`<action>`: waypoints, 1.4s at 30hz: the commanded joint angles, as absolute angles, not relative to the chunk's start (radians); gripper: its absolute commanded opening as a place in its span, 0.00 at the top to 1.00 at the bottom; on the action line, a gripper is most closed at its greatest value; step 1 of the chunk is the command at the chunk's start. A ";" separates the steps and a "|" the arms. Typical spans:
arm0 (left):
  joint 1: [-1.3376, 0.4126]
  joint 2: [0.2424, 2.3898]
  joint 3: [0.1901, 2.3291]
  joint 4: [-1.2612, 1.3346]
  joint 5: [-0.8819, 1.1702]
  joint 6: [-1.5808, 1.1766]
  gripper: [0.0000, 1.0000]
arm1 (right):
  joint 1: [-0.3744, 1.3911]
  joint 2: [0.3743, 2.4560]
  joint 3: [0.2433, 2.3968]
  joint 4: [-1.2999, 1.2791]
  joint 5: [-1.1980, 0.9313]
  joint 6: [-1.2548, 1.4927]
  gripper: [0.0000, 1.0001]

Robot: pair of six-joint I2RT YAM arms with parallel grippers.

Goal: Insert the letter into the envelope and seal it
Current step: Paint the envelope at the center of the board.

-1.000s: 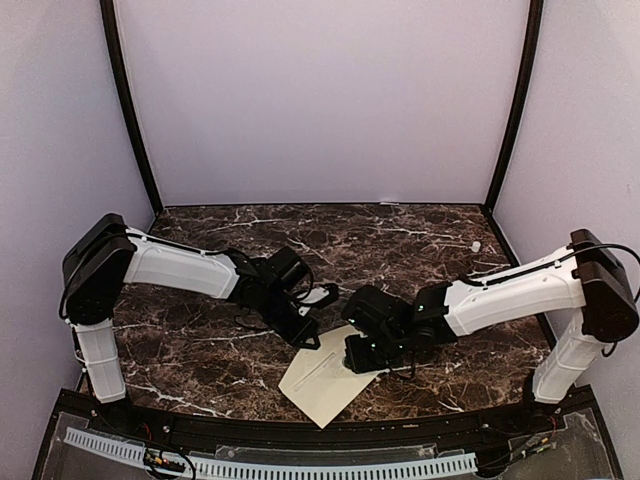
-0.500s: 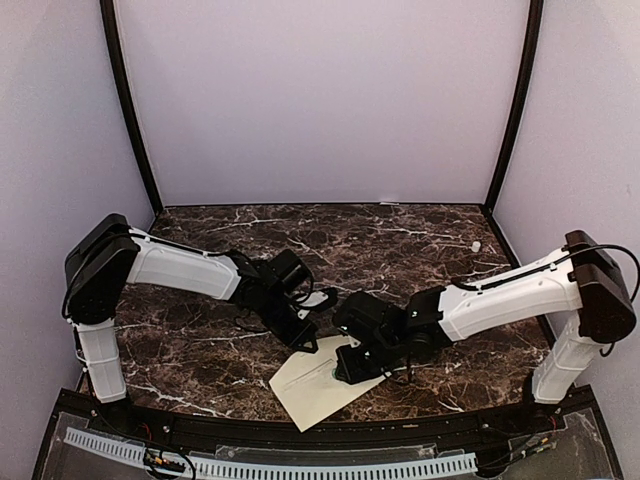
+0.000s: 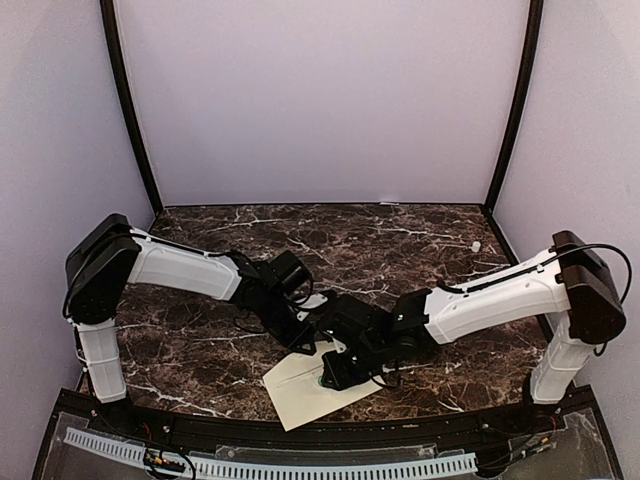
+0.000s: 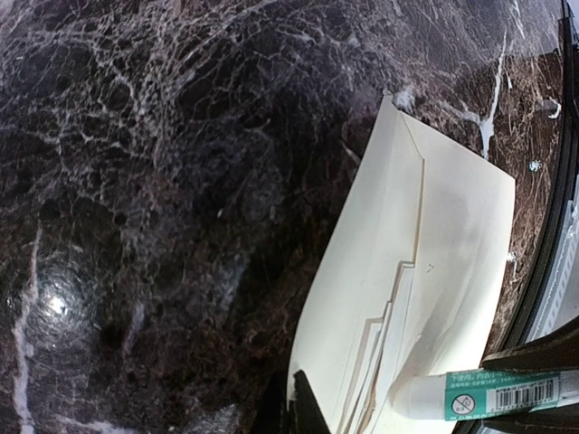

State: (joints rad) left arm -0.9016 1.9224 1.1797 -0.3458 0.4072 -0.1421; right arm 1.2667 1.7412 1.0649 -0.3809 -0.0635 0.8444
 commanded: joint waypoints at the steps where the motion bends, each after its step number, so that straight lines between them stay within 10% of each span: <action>1: -0.910 1.927 1.200 -0.351 0.423 -0.144 1.00 | 1.296 1.780 1.086 -0.356 -0.104 0.831 1.00; 10: -0.910 1.913 1.201 -0.347 0.403 -0.143 0.98 | 1.302 1.778 1.072 -0.351 -0.081 0.863 1.00; 23: -0.880 1.635 1.076 -0.277 0.228 -0.264 0.49 | 1.299 1.688 0.979 -0.321 -0.030 0.917 1.00; 42: -1.022 1.251 0.506 0.137 0.322 -0.759 0.71 | 1.295 1.685 0.953 -0.274 -0.021 0.907 1.00</action>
State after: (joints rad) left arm -0.9977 1.2583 0.5358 0.0238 0.3244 -0.6704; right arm 1.2881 1.6886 0.9634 -0.2680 -0.0441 0.9043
